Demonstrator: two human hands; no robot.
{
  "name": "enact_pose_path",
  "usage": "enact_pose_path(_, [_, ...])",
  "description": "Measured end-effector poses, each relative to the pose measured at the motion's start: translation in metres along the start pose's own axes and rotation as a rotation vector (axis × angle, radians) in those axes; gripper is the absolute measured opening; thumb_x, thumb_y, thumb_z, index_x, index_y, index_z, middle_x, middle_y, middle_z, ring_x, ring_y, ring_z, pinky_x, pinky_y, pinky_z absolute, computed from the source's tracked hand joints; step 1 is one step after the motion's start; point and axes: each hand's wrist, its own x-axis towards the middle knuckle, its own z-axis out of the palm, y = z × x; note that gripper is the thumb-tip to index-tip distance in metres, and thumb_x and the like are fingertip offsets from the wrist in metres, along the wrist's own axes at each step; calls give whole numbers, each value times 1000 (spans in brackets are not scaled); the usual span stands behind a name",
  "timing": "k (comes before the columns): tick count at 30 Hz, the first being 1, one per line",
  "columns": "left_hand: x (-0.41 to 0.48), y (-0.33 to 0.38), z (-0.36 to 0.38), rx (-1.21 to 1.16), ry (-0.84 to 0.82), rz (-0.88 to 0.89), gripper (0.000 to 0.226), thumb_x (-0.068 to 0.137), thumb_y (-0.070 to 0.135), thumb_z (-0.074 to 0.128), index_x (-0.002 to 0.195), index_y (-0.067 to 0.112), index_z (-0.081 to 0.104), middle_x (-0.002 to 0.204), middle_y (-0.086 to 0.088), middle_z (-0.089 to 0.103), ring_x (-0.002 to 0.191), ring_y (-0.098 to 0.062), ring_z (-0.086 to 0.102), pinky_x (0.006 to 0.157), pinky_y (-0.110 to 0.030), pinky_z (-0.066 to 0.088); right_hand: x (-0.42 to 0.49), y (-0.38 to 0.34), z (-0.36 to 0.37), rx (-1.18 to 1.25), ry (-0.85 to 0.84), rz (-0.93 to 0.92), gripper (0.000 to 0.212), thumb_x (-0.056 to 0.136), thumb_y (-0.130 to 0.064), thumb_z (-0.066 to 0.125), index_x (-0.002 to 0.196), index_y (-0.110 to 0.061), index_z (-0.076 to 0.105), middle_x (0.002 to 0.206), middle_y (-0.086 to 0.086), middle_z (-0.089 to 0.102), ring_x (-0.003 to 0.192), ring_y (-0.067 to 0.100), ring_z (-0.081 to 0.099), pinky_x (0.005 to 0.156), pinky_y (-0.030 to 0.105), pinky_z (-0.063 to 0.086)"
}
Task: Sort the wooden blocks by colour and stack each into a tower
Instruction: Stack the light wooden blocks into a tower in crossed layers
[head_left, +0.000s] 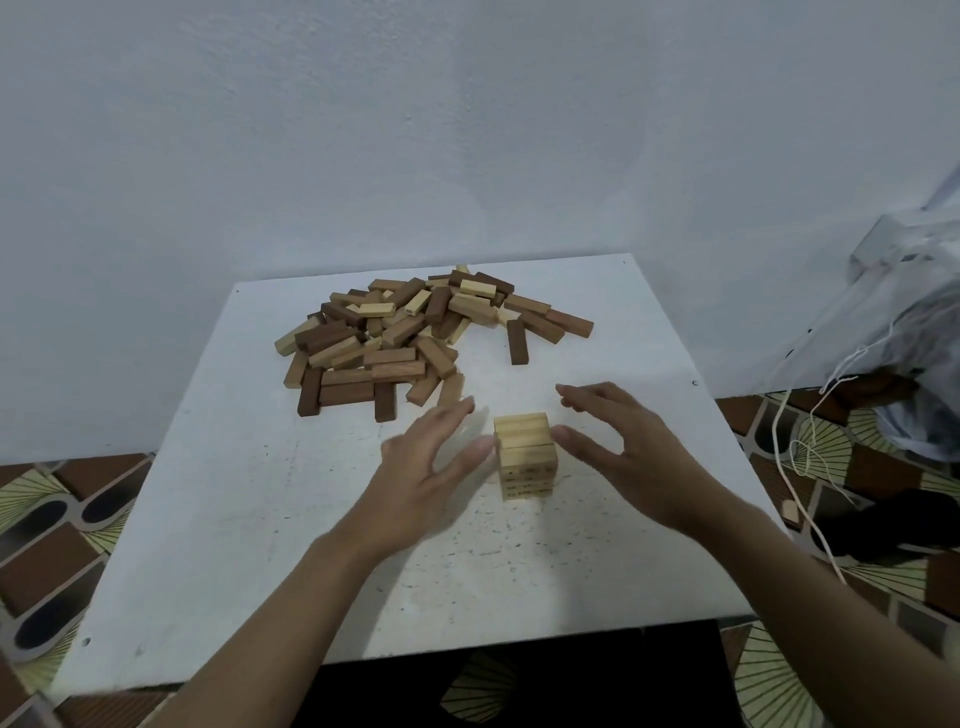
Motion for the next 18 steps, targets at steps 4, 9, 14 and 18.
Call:
enact_pose_path(4, [-22, 1, 23, -170, -62, -12, 43, 106, 59, 31, 149, 56, 28, 146, 54, 24, 143, 20, 17, 126, -33, 12, -17, 7, 26, 126, -48, 23, 63, 101, -64, 21, 158, -40, 11, 158, -32, 10, 145, -12, 7, 118, 22, 11])
enact_pose_path(9, [-24, -2, 41, -126, -90, 25, 46, 112, 37, 15, 152, 52, -4, 151, 53, -6, 147, 17, -8, 114, -14, 3, -20, 4, 45, 261, -26, 26, 65, 97, -64, 13, 157, -41, 7, 156, -39, 2, 141, -22, -3, 108, 3, 1])
enact_pose_path(14, [-24, -2, 50, -36, -75, 62, 52, 105, 45, 6, 153, 43, -14, 157, 43, -17, 147, 14, -16, 111, -9, -1, -23, 1, 52, 316, -41, 20, 63, 97, -62, 12, 157, -43, 4, 154, -44, 0, 142, -20, -6, 118, 20, -1])
enact_pose_path(18, [-24, -4, 52, 7, -88, 82, 53, 106, 43, 5, 155, 40, -16, 160, 36, -19, 148, 12, -19, 114, -13, -5, -25, -2, 52, 337, -47, 32, 63, 96, -61, 12, 156, -43, 4, 149, -47, -1, 141, -22, -7, 120, 21, -1])
